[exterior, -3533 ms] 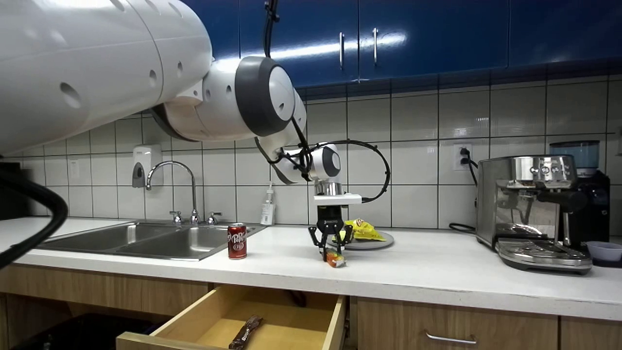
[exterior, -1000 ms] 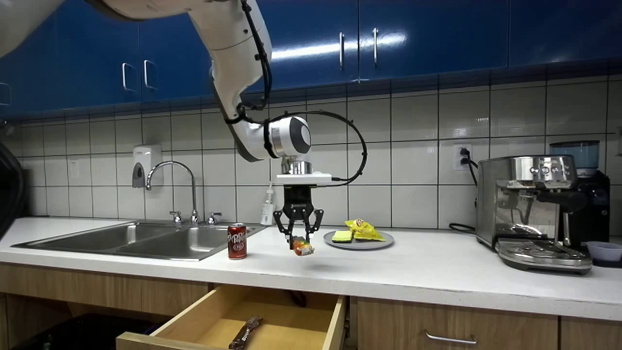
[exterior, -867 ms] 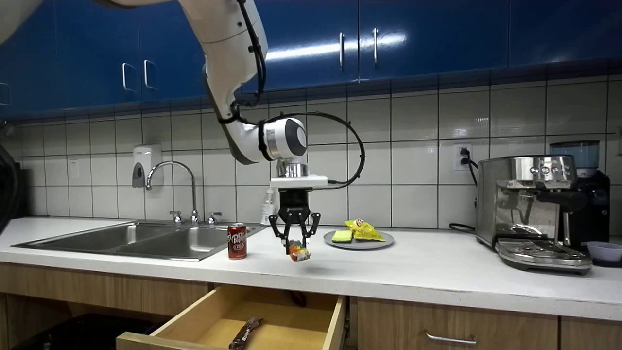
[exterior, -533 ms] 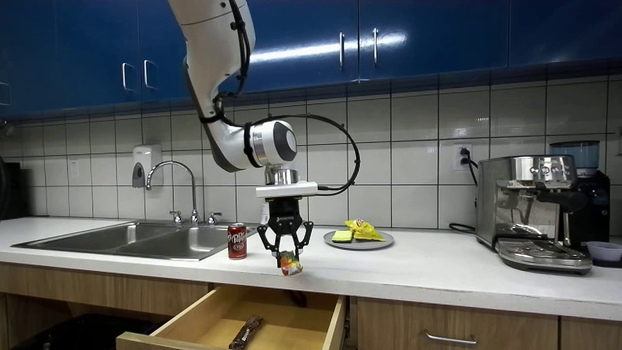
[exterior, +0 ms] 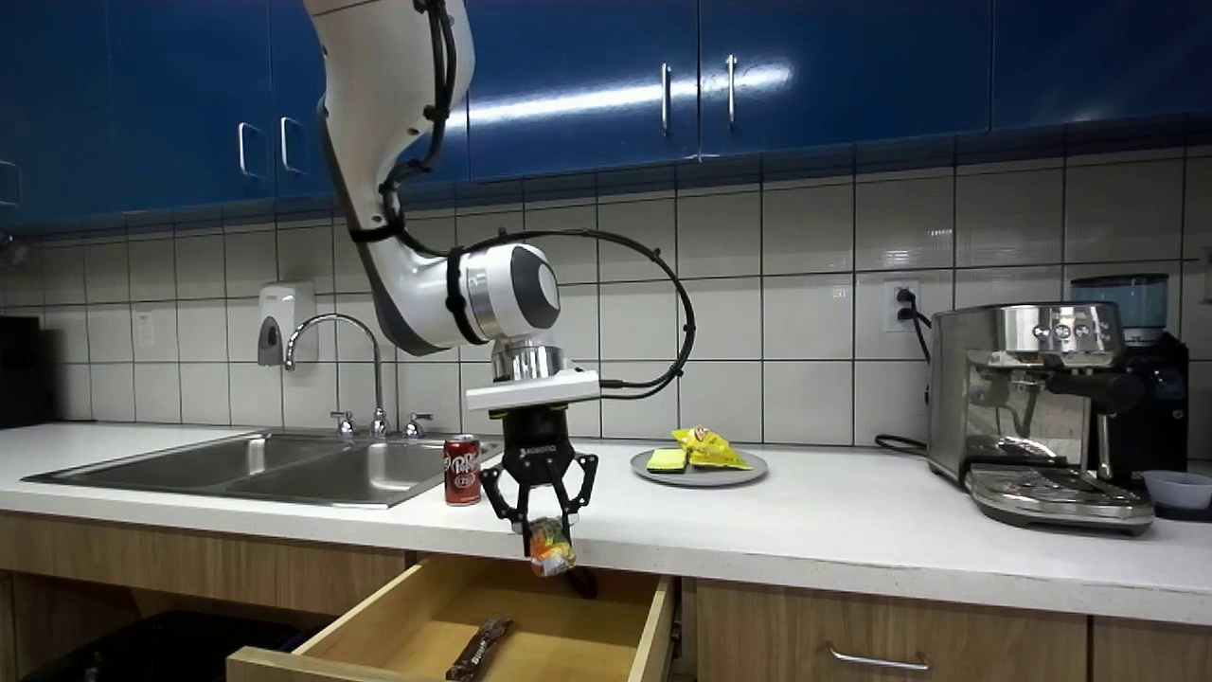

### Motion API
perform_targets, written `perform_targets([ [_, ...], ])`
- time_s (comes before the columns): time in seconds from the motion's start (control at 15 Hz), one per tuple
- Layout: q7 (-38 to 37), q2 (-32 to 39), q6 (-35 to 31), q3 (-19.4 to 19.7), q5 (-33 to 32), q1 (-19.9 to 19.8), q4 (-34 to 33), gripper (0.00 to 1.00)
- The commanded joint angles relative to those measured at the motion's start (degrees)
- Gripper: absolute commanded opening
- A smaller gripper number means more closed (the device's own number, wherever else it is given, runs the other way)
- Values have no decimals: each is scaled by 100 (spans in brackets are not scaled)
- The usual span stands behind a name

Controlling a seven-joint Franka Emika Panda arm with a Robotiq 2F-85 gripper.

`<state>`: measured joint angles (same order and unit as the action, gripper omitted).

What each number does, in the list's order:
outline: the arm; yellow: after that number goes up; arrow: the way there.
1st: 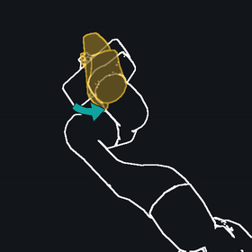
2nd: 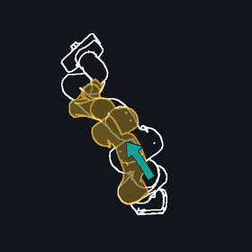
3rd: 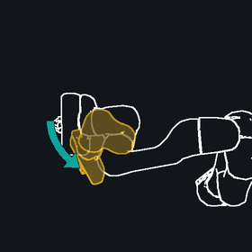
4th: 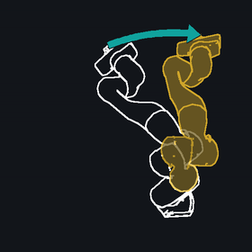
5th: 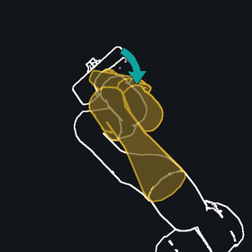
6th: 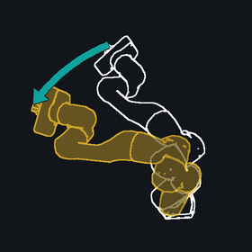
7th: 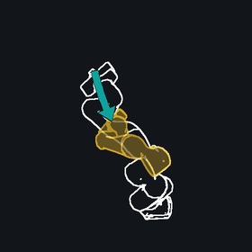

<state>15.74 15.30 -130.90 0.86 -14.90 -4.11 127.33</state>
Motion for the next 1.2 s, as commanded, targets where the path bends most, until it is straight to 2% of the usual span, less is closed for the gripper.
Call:
perform_targets([
  [0.0, -388, -223, -184, 93, -256, 143, 386, 17],
  [0.6, -925, 69, -293, 160, -522, 294, 356, 17],
  [1.13, -1076, 426, -406, 183, -436, 302, 193, 17],
])
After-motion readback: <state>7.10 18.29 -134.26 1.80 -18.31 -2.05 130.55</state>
